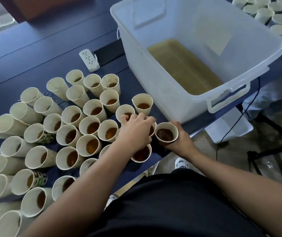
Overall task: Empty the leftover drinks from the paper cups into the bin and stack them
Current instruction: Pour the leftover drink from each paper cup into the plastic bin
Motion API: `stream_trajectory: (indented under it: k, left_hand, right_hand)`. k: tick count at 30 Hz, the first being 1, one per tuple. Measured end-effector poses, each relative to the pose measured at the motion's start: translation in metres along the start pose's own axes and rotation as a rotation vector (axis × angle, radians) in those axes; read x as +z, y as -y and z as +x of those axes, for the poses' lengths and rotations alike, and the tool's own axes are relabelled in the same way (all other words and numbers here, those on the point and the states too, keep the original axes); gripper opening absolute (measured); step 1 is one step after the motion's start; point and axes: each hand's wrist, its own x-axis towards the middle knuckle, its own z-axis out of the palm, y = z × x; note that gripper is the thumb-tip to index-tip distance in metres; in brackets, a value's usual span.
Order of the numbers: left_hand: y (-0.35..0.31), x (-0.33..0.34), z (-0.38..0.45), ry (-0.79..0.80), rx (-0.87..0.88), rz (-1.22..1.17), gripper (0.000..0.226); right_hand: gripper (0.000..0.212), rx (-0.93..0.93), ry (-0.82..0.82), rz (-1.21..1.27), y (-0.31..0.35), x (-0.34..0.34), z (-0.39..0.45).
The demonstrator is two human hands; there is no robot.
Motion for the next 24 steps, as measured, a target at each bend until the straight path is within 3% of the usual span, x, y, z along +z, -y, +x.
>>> stream_trajectory:
  k: [8, 12, 18, 24]
  left_hand:
    - [-0.009, -0.017, -0.006, -0.052, 0.007, -0.228, 0.04]
    - [-0.004, -0.028, -0.015, -0.103, -0.029, -0.472, 0.03]
    - [0.007, -0.058, -0.029, -0.315, -0.029, -0.707, 0.01]
    - [0.02, -0.111, -0.041, -0.491, 0.003, -0.937, 0.019]
  right_hand:
    - [0.063, -0.118, -0.008, 0.037, 0.013, -0.008, -0.012]
    - [0.069, -0.213, -0.026, 0.046, 0.039, -0.017, -0.016]
    - [0.08, -0.339, -0.017, 0.089, 0.091, -0.033, -0.018]
    - [0.073, -0.428, -0.067, 0.138, 0.151, -0.038, -0.01]
